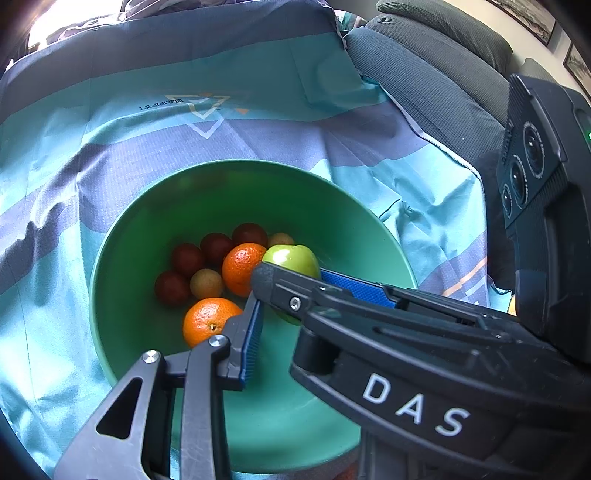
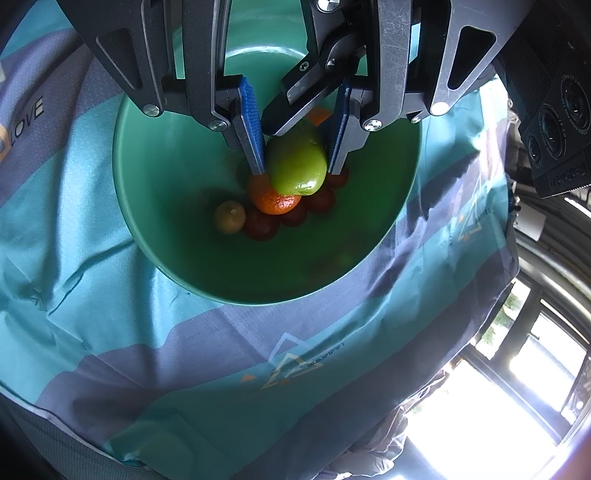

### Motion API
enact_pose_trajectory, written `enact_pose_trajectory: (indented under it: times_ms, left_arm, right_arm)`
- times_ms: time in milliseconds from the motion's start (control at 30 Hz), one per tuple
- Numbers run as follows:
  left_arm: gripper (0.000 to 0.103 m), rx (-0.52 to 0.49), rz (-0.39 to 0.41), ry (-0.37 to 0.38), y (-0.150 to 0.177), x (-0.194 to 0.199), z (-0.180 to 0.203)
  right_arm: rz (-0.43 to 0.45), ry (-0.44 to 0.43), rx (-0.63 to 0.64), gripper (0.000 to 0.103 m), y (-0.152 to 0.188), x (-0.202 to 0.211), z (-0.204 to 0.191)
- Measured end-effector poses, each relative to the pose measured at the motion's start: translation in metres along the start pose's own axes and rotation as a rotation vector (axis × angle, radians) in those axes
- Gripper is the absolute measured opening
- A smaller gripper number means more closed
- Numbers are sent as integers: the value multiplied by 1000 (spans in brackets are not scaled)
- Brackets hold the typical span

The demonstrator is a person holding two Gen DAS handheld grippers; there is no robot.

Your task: Organize fruits

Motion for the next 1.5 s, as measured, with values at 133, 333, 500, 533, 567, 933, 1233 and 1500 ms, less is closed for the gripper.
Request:
enact_pose_trajectory:
  times_ms: [133,333,500,533,567,933,1233,1500]
  left_arm:
    - [30,2,-1,0,0,0,-1]
    - [33,4,-2,-4,0,0,-1]
    - [39,12,-6,-10,-1,0,-4]
    - [40,11,-5,-15,-1,1,-4]
    - [44,10,-3,-27,-1,2,-4]
    - [63,-18,54,-131,4,24,-2]
    - [67,-21,152,-272,8,59,-3]
    - [68,10,186,-291,13,72,-12]
  right_arm:
    - [0,1,-5,37,0,-1,1]
    - [-1,13,-7,37,-1,-2,0]
    - [3,14,-15,37,-1,-1,0]
    - [3,9,-15,37,0,-1,0]
    - [3,7,-15,37,-1,-1,-1]
    - [72,77,-17,40,0,12,-1]
    - [152,126,-10,48,1,29,-4]
    - [187,151,18,48,4,35,-15]
Point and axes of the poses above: each gripper's, at about its wrist camera, not at the fingertips, and x roughly against the way its jaws point, z to its right, y to its underside, the point moved 2 cm from there along -x, roughly the way its jaws point, and after that the axes turned 10 degrees about -z, right-handed, at the moved point
